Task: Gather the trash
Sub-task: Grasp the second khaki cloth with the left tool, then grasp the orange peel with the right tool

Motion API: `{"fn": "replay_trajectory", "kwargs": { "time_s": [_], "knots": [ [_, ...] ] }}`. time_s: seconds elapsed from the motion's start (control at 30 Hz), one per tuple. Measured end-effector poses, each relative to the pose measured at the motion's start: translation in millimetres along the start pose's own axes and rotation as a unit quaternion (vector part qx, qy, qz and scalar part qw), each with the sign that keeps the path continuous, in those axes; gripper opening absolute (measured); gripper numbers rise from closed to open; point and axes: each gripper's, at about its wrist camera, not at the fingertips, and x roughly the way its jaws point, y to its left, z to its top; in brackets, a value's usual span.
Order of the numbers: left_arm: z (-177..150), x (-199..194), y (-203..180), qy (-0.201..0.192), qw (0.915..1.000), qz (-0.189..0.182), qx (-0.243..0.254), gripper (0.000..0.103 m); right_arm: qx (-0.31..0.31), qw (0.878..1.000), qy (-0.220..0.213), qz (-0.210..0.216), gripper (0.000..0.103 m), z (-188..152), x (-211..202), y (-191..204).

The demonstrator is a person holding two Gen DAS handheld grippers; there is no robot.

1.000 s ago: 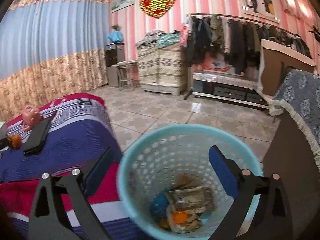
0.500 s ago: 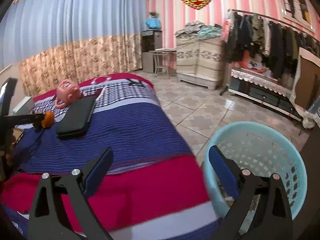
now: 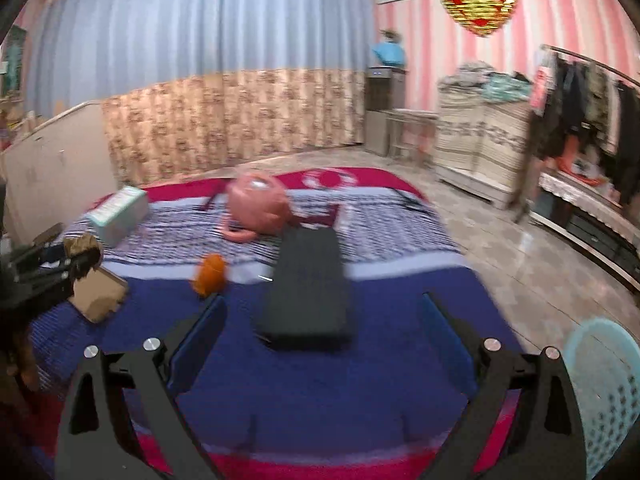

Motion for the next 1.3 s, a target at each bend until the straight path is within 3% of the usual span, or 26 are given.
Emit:
{"fn": "replay_trajectory", "kwargs": {
  "time_s": [0.13, 0.27, 0.4, 0.53, 0.6, 0.73, 1.13, 1.3],
  "knots": [
    [-12, 3, 50, 0.005, 0.997, 0.048, -0.062, 0.041, -0.026, 0.999, 0.027, 0.032, 0.094, 8, 33, 47],
    [-24, 10, 71, 0.011, 0.9936, 0.045, -0.103, 0.041, -0.061, 0.995, 0.058, 0.046, 0.093, 5, 64, 80],
    [-25, 16, 75, 0.022, 0.9922, 0.04, -0.116, 0.041, -0.068, 0.99, 0.109, 0.06, 0.068, 0, 102, 97],
    [-26, 18, 72, 0.024, 0.9923, 0.036, -0.116, 0.041, -0.073, 0.987, 0.13, 0.063, 0.055, 3, 124, 107],
    [-27, 19, 71, 0.025, 0.9924, 0.037, -0.115, 0.041, -0.077, 0.985, 0.14, 0.056, 0.04, 1, 132, 110],
    [-27, 20, 70, 0.025, 0.9925, 0.037, -0.113, 0.041, -0.063, 0.988, 0.125, 0.071, 0.028, 2, 121, 103],
    [-23, 13, 55, 0.015, 0.9955, 0.045, -0.082, 0.041, -0.061, 0.996, 0.039, 0.054, 0.026, 6, 23, 58],
    [-11, -5, 27, 0.012, 0.9971, 0.005, -0.075, 0.041, -0.05, 0.998, 0.004, 0.024, 0.026, 5, -23, 20]
  ]
}}
